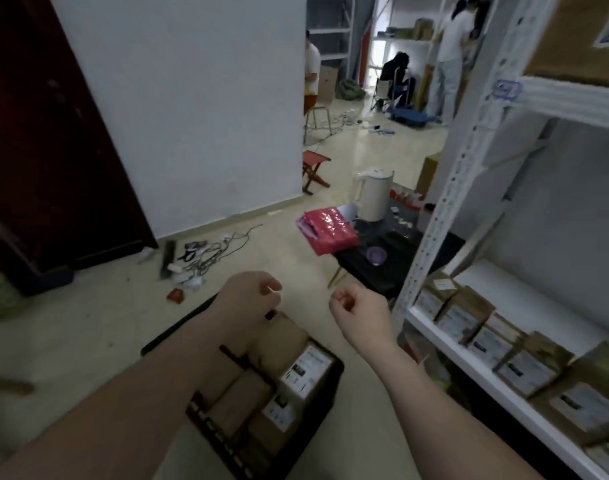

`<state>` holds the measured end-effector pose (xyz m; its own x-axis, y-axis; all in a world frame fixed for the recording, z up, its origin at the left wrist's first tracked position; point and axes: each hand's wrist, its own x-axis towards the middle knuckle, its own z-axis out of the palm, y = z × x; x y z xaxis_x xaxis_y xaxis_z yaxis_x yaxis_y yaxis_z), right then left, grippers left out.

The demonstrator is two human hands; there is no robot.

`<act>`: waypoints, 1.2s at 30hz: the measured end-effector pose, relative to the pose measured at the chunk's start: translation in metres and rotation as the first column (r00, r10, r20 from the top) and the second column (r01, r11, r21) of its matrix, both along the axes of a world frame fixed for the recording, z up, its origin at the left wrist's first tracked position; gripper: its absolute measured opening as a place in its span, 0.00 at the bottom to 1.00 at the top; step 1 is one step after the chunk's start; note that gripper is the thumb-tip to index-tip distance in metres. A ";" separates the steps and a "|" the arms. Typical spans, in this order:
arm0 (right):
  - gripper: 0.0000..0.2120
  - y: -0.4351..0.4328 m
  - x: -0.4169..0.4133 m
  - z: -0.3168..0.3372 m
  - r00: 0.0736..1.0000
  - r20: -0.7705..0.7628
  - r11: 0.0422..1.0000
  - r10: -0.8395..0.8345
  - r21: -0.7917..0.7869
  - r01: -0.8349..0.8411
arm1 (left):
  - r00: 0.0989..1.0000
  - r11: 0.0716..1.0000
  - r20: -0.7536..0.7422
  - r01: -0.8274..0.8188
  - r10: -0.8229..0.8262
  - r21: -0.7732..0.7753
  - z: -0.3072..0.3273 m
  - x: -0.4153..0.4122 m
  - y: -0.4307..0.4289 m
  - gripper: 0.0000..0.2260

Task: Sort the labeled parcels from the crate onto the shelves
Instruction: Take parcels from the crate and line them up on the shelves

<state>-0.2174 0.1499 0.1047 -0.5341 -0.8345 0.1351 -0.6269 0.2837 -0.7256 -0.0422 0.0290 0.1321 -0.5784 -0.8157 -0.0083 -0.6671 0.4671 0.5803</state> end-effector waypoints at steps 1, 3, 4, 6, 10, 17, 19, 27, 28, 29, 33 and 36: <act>0.05 -0.006 0.015 -0.011 1.000 0.018 0.999 0.023 0.046 -0.023 | 1.000 0.999 0.011 -0.022 0.022 0.025 -0.011 0.019 -0.005 0.09; 0.05 -0.014 0.037 -0.033 0.996 0.074 0.995 0.040 0.093 -0.047 | 0.998 0.994 0.019 -0.055 0.053 0.095 -0.033 0.050 -0.013 0.06; 0.05 -0.018 0.045 -0.044 0.996 0.085 0.991 0.040 0.124 -0.050 | 0.997 0.989 0.025 -0.073 0.070 0.126 -0.044 0.062 -0.017 0.05; 0.06 -0.025 0.056 -0.063 0.997 0.066 0.973 0.048 0.222 -0.062 | 0.994 0.980 0.051 -0.108 0.100 0.169 -0.066 0.079 -0.025 0.09; 0.08 -0.035 0.059 -0.098 0.998 0.024 0.917 0.059 0.393 -0.064 | 0.986 0.950 0.091 -0.160 0.140 0.270 -0.104 0.093 -0.032 0.11; 0.23 -0.072 0.042 -0.154 0.995 0.099 0.829 0.024 0.554 -0.075 | 0.979 0.897 0.152 -0.184 0.133 0.402 -0.140 0.085 -0.059 0.15; 0.29 -0.083 0.037 -0.166 0.991 0.131 0.790 0.011 0.607 -0.089 | 0.975 0.889 0.181 -0.194 0.128 0.415 -0.147 0.080 -0.072 0.15; 0.46 -0.118 0.026 -0.204 0.993 0.087 0.727 0.076 0.677 -0.115 | 0.968 0.857 0.240 -0.189 0.079 0.479 -0.202 0.050 -0.110 0.17; 0.48 -0.121 0.027 -0.208 0.992 0.100 0.730 0.071 0.673 -0.120 | 0.968 0.847 0.240 -0.186 0.071 0.499 -0.209 0.046 -0.112 0.18; 0.50 -0.125 0.028 -0.213 0.992 0.111 0.730 0.066 0.672 -0.124 | 0.969 0.836 0.241 -0.182 0.061 0.518 -0.216 0.043 -0.114 0.19; 0.59 -0.143 0.034 -0.239 0.992 0.090 0.695 0.088 0.708 -0.126 | 0.972 0.784 0.235 -0.168 0.030 0.598 -0.247 0.026 -0.127 0.22; 0.63 -0.159 0.037 -0.260 0.992 0.081 0.661 0.100 0.740 -0.127 | 0.970 0.745 0.242 -0.137 -0.034 0.653 -0.272 0.015 -0.139 0.25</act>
<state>-0.1807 -0.0089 -0.1554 -0.4208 -0.7055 -0.5703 -0.6725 0.6645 -0.3259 -0.0267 -0.1095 -0.1401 -0.4475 -0.5824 -0.6787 -0.8285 -0.0158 0.5598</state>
